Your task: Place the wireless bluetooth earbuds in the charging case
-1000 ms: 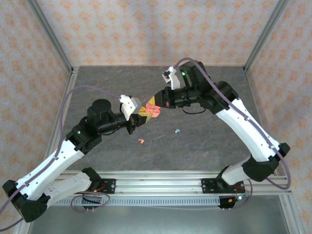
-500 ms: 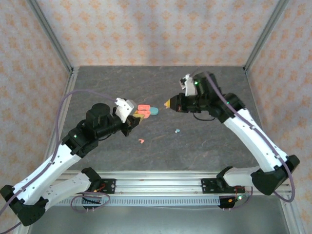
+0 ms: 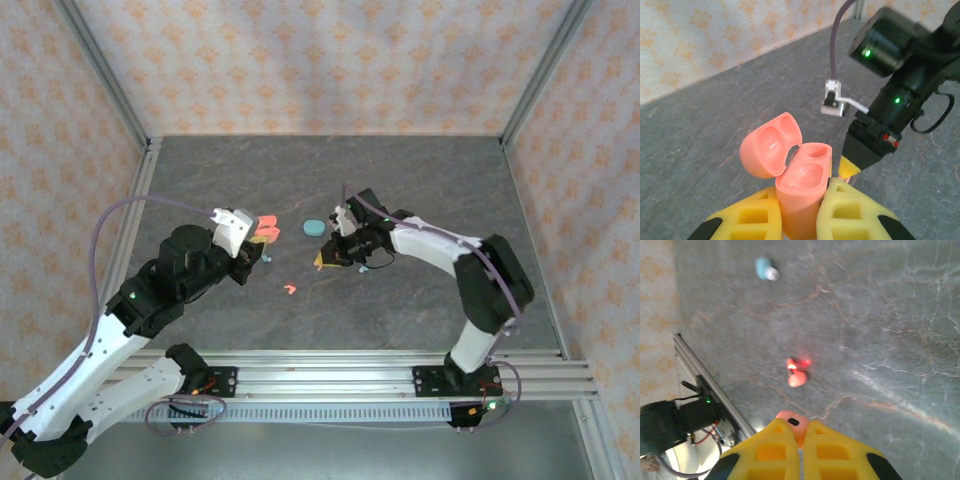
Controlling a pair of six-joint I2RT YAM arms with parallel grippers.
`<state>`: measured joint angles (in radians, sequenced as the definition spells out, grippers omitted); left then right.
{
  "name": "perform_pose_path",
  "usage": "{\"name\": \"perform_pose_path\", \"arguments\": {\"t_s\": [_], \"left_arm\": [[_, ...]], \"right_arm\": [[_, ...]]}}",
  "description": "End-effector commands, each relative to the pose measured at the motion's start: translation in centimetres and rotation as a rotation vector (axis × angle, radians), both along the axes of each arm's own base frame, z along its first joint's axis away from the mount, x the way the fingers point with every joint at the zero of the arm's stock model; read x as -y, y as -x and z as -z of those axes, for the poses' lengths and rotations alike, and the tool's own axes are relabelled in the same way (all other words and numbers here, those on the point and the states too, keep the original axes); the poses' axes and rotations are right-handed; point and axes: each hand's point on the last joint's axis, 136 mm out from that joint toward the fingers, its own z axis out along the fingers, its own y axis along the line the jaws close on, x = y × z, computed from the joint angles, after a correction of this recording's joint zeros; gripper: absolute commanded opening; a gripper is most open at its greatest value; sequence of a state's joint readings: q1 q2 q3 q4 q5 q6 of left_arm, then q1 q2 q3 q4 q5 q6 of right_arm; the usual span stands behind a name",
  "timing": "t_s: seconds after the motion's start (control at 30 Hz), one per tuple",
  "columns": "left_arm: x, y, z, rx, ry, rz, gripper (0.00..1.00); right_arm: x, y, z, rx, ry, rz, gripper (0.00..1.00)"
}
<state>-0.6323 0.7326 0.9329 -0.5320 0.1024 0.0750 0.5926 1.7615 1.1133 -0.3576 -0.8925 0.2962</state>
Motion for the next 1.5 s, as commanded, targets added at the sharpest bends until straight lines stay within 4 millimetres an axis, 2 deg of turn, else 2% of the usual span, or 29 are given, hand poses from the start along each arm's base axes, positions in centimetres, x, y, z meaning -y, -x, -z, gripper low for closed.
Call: {"name": "perform_pose_path", "arguments": {"t_s": [0.0,0.13,0.23,0.3,0.4,0.5,0.6,0.83,0.93,1.03,1.2,1.3,1.47], "left_arm": [[-1.6,0.1,0.1,-0.006,-0.016,-0.071,0.0],[-2.0,0.2,0.0,-0.004,-0.022,-0.089,0.0],[-2.1,0.1,0.3,-0.008,-0.026,-0.093,0.0],[-2.1,0.1,0.4,-0.01,-0.028,-0.093,0.0],[-2.0,0.0,0.6,-0.008,-0.027,-0.09,0.0],[-1.9,0.0,0.6,-0.006,-0.025,-0.087,0.0],[-1.8,-0.1,0.7,-0.006,-0.028,-0.082,0.0],[-1.7,0.0,1.1,-0.005,-0.03,-0.074,0.0],[-1.7,0.0,1.5,-0.008,-0.031,-0.074,0.0],[-1.8,0.1,1.8,-0.013,-0.03,-0.076,0.0],[-2.1,0.3,2.1,-0.012,-0.024,-0.086,0.0],[-2.2,0.5,2.1,-0.01,-0.02,-0.09,0.0],[-2.6,0.8,2.1,-0.009,-0.025,-0.096,0.0]], "right_arm": [[-1.5,0.1,1.1,-0.025,-0.054,-0.088,0.07],[-1.3,0.4,3.6,-0.084,-0.002,-0.13,0.07],[-0.4,0.4,4.9,-0.102,0.067,-0.151,0.12],[0.4,0.1,5.5,-0.101,0.133,-0.15,0.18],[1.9,-0.7,5.9,-0.088,0.25,-0.141,0.32],[3.0,-1.7,5.3,-0.058,0.347,-0.12,0.42],[3.9,-2.6,3.9,-0.024,0.421,-0.091,0.46],[6.0,-4.2,-0.2,0.108,0.62,0.06,0.44],[5.1,-3.5,-1.1,0.141,0.669,0.113,0.4],[3.0,-2.5,-1.3,0.165,0.715,0.116,0.4],[-0.5,-1.4,0.7,0.133,0.775,0.086,0.43],[-1.3,-1.7,2.0,0.121,0.808,0.077,0.42],[-1.1,-2.5,2.9,0.133,0.863,0.072,0.4]]}}
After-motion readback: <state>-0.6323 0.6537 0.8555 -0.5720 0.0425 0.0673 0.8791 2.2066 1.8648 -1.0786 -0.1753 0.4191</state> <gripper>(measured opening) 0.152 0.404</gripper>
